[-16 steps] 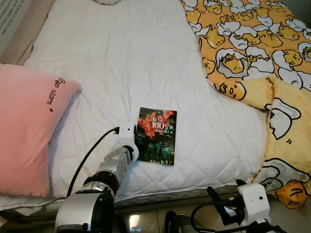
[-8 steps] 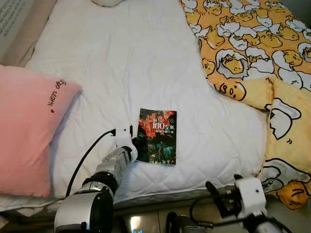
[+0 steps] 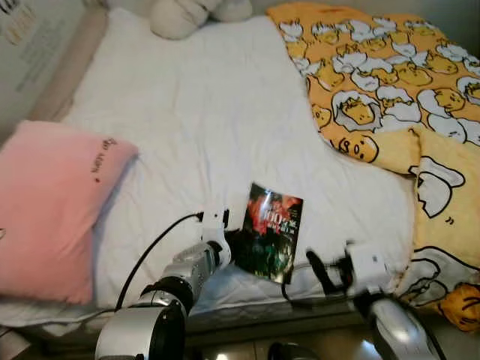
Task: Clean up the room
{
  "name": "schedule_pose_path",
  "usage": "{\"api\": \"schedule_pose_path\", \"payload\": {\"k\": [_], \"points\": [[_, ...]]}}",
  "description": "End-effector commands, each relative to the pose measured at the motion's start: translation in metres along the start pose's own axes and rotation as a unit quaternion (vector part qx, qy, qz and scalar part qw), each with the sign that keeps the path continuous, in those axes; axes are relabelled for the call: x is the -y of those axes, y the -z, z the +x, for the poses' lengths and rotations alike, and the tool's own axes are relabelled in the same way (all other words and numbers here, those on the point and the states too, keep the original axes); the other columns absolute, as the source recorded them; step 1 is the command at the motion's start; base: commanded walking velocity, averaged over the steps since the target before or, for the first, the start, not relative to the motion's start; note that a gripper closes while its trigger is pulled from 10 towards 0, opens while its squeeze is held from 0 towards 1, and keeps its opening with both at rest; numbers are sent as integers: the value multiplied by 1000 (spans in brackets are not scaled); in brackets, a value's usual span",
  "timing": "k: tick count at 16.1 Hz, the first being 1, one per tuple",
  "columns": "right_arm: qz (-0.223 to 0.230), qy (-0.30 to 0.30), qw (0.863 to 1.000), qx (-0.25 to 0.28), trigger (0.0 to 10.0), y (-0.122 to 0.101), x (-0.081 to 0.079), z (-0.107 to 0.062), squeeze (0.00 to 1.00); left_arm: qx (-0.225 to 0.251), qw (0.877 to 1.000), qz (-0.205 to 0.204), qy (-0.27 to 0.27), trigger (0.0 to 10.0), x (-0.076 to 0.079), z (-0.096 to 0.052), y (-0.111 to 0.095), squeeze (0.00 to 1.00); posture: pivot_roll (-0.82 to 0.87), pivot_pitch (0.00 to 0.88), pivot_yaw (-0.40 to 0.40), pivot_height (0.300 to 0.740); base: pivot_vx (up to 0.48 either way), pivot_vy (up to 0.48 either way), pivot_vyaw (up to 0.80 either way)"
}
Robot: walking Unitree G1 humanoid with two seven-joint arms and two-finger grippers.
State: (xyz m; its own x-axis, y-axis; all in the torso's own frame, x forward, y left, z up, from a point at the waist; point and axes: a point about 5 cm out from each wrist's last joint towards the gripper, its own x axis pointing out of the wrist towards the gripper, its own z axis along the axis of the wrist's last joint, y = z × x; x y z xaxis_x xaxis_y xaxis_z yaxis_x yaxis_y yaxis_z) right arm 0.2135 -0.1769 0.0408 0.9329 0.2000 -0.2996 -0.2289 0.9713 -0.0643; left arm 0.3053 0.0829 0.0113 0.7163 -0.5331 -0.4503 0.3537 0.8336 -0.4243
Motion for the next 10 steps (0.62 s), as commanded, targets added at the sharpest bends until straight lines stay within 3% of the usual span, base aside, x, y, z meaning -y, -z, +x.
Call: {"api": "schedule_pose_path", "payload": {"k": [1,3,4,5,6,7,8,9,10], "points": [[1,19,1000,8,10000,-2,6,4,0,52,998,37,13,0,2,1,-27,0,-95,0,3,740,0,0,0],[25,61,996,56,10000,-22,17,21,0,184,979,75,43,0,12,-5,-75,0,-53,0,21,740,0,0,0],[24,65,996,62,10000,-24,18,21,0,203,975,81,43,0,13,-7,-81,0,-53,0,21,740,0,0,0],[30,74,994,76,10000,-29,21,24,0,254,962,98,27,0,13,-16,-92,0,-39,0,19,740,0,0,0],[67,98,988,99,10000,-38,30,27,0,300,946,123,3,0,18,-28,-103,0,23,0,-20,740,0,0,0],[80,107,985,107,10000,-41,33,29,0,313,940,135,-4,0,20,-33,-107,0,25,0,-23,740,0,0,0],[86,112,983,114,10000,-44,36,32,0,316,931,180,-11,0,23,-37,-107,0,36,0,-28,740,0,0,0],[73,113,984,116,10000,-45,37,37,0,302,929,211,-44,1961,18,-38,-101,0,43,0,-32,740,0,0,0],[68,116,984,116,10000,-45,39,40,0,288,933,201,-75,10000,11,-37,-96,0,45,0,-36,740,0,0,0]]}}
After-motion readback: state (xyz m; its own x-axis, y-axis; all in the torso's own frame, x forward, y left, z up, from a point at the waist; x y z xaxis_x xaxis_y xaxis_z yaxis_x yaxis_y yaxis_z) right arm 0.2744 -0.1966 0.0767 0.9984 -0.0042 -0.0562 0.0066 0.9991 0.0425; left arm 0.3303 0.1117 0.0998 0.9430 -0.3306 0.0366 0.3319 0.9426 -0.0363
